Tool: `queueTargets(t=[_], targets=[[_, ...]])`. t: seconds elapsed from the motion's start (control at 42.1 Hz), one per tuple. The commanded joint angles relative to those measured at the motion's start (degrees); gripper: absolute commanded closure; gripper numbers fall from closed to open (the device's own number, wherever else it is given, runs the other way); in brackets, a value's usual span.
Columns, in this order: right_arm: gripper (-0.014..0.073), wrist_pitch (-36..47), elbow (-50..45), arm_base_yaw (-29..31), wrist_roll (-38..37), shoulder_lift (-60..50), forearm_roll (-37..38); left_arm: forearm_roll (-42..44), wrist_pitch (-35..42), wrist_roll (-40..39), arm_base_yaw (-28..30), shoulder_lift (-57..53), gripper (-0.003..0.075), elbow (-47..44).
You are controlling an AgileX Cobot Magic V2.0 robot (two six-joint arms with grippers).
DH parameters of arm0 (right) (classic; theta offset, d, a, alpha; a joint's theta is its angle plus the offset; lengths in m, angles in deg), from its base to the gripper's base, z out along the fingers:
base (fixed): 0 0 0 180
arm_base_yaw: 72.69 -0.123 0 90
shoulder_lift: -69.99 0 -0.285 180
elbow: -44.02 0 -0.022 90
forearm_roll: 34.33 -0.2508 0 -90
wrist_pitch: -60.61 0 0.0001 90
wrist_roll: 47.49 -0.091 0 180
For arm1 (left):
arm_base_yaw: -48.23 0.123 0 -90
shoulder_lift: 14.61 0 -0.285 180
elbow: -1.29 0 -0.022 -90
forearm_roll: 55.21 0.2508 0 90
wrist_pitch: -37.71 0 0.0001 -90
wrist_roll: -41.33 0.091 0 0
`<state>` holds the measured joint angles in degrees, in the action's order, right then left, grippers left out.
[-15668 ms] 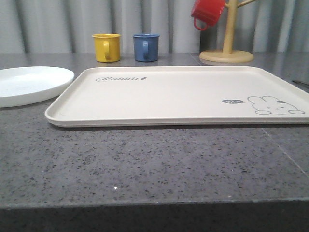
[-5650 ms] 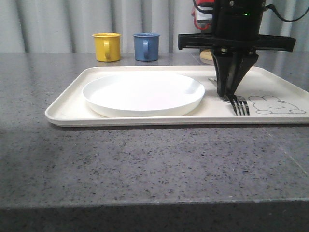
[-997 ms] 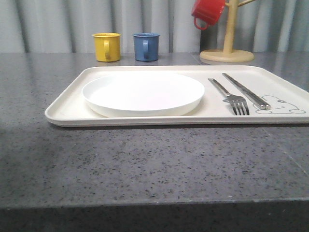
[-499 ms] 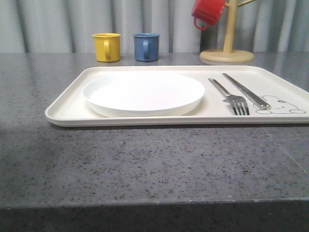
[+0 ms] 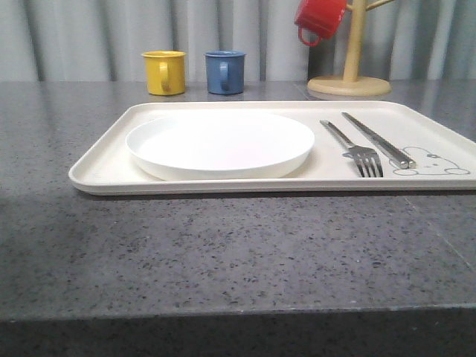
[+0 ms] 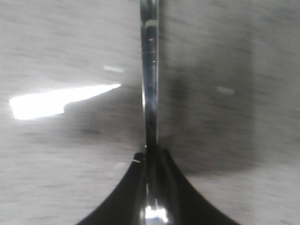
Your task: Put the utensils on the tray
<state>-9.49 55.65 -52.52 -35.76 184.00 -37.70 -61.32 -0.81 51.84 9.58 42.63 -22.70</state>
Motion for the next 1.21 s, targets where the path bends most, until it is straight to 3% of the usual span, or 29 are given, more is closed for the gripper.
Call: queueTargets(t=[0.0, 0.142, 0.261, 0.38, 0.546, 0.855, 0.926, 1.092, 1.187], targets=[[0.066, -3.04, 2.79, -2.75, 0.4, -5.39, -6.04, -0.35, 4.43, -0.53, -0.57, -0.24, 0.0352, 1.59], [0.066, -6.43, 3.3, -10.07, 0.4, -7.92, -11.83, -0.35, 4.43, -0.53, -0.57, -0.24, 0.0352, 1.59], [0.066, -6.81, 3.24, -17.06, 0.07, -7.97, -12.25, -0.35, 4.43, -0.53, -0.57, -0.24, 0.0352, 1.59], [0.0659, -5.76, 3.21, -22.11, -5.13, -6.78, -12.0, -0.35, 4.43, -0.53, -0.57, -0.24, 0.0352, 1.59], [0.0659, -1.41, 3.21, -23.18, -13.34, -4.6, -11.7, -0.35, 4.43, -0.53, -0.57, -0.24, 0.0352, 1.59], [0.0653, -1.17, 3.21, -23.18, -15.86, -1.13, -9.51, -0.35, 4.43, -0.53, -0.57, -0.24, 0.0352, 1.59], [0.061, -1.11, 3.21, -23.18, -15.86, -1.13, -8.82, -0.35, 4.43, -0.53, -0.57, -0.24, 0.0352, 1.59], [0.0354, -2.05, 3.21, -23.13, -15.8, -1.25, -6.8, -0.35, 4.43, -0.53, -0.57, -0.24, 0.0352, 1.59], [0.0267, -1.94, 3.21, -23.13, -15.69, -2.19, -5.98, -0.35, 4.43, -0.53, -0.57, -0.24, 0.0352, 1.59]])
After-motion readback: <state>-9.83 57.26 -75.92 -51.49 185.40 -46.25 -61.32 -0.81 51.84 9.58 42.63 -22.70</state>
